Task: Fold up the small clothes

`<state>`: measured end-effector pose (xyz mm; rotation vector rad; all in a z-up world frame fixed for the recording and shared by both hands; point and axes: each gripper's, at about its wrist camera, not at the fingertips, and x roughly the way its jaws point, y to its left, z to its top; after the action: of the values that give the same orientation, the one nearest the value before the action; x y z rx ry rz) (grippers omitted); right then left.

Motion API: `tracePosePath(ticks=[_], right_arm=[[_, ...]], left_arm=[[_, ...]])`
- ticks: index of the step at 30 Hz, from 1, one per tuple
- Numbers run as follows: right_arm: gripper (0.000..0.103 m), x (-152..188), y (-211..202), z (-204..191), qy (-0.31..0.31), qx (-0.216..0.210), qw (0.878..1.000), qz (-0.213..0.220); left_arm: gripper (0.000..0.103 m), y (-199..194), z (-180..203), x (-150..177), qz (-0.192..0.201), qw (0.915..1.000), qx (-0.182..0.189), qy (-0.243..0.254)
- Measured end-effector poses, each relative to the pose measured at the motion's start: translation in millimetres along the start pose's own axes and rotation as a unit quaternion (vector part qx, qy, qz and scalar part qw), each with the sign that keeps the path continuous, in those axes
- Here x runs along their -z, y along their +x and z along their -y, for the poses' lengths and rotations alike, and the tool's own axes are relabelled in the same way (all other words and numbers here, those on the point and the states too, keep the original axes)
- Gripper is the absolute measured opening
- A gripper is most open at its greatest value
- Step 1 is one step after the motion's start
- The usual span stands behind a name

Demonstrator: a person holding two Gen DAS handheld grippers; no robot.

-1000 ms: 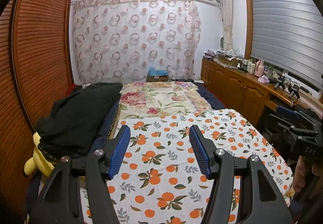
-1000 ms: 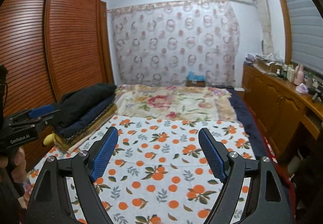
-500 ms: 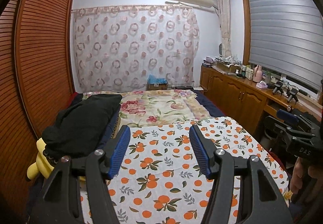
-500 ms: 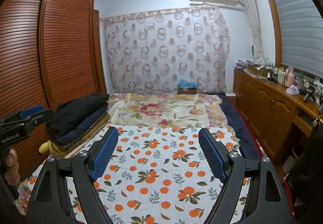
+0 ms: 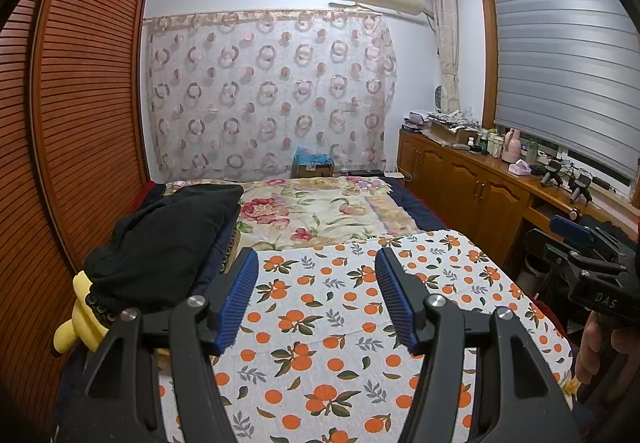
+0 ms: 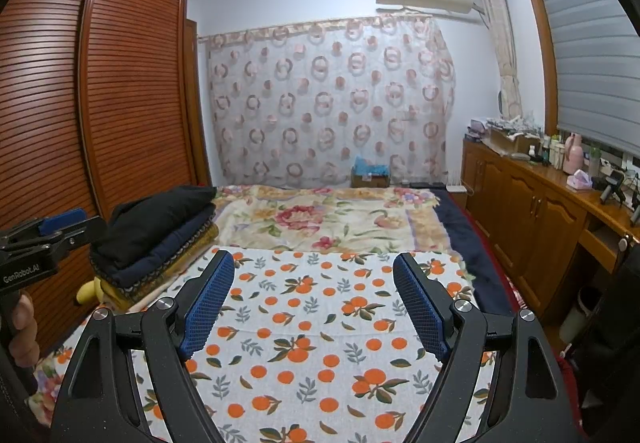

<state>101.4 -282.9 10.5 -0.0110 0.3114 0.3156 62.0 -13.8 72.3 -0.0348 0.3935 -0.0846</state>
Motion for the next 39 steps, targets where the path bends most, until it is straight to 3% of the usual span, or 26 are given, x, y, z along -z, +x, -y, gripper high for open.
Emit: tracePosePath(ticks=[39], right_arm=[[0.084, 1.8, -2.0, 0.0, -0.001, -0.002, 1.000, -0.001]], left_arm=[[0.060, 1.4, -0.6, 1.0, 0.001, 1.0000, -0.001, 0.002]])
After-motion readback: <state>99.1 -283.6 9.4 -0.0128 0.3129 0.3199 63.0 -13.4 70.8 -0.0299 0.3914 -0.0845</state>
